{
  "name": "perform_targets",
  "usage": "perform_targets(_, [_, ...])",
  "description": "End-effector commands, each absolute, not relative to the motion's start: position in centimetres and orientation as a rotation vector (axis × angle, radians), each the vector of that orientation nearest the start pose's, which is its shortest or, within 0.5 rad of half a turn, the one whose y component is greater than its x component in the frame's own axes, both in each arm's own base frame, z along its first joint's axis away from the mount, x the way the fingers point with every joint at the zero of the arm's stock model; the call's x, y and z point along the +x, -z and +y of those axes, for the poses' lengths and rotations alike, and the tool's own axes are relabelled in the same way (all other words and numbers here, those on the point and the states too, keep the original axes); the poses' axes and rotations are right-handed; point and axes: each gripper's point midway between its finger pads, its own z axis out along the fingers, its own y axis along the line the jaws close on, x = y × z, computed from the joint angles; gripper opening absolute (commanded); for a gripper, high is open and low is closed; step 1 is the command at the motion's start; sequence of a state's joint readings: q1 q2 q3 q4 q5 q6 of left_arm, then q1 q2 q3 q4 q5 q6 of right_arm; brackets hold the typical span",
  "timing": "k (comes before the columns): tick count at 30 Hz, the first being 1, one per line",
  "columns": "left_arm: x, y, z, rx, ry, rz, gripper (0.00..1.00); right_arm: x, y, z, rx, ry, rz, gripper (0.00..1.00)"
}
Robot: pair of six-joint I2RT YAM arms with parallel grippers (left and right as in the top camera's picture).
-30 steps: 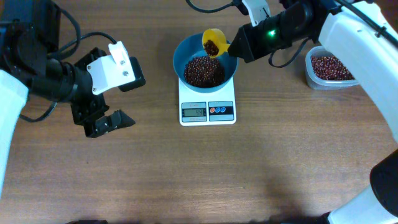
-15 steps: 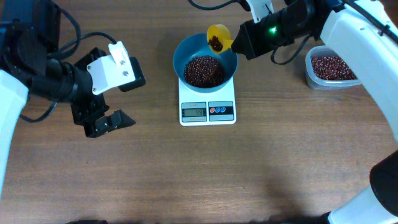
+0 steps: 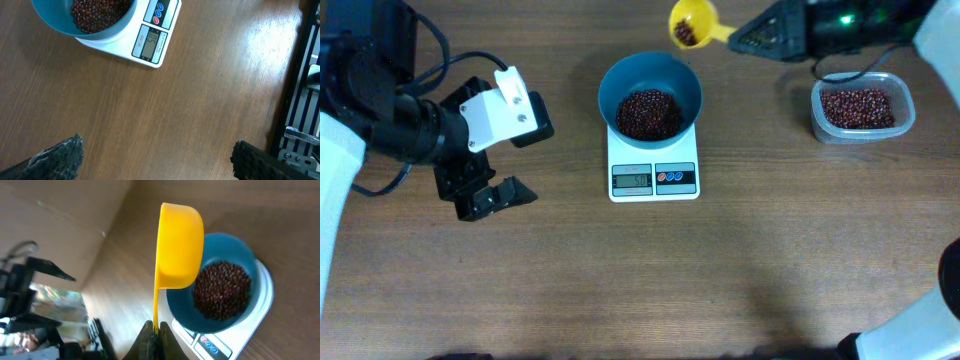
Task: Scoop item into bowl and weigh 50g on scale
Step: 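Move the scoop back right into the bean tub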
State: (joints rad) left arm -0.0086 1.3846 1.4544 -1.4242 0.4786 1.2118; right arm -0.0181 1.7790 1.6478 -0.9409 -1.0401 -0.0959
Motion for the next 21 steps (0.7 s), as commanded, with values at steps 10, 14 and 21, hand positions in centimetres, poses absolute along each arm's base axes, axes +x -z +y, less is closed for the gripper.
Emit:
perform_targets(10, [25.8, -22.8, -8.0, 1.597, 0.371, 2.139, 0.99, 43.0, -29.6, -0.4, -0.055, -1.295, 2.061, 0.04])
perform_targets(14, [25.8, -22.8, -8.0, 1.597, 0.371, 2.139, 0.99, 42.6, -29.3, -5.0, 0.060, -1.220, 2.048, 0.04])
perform_targets(21, [25.8, -22.8, -8.0, 1.597, 0.371, 2.139, 0.99, 39.3, -24.3, -6.1, 0.099, -1.041, 2.313, 0.04])
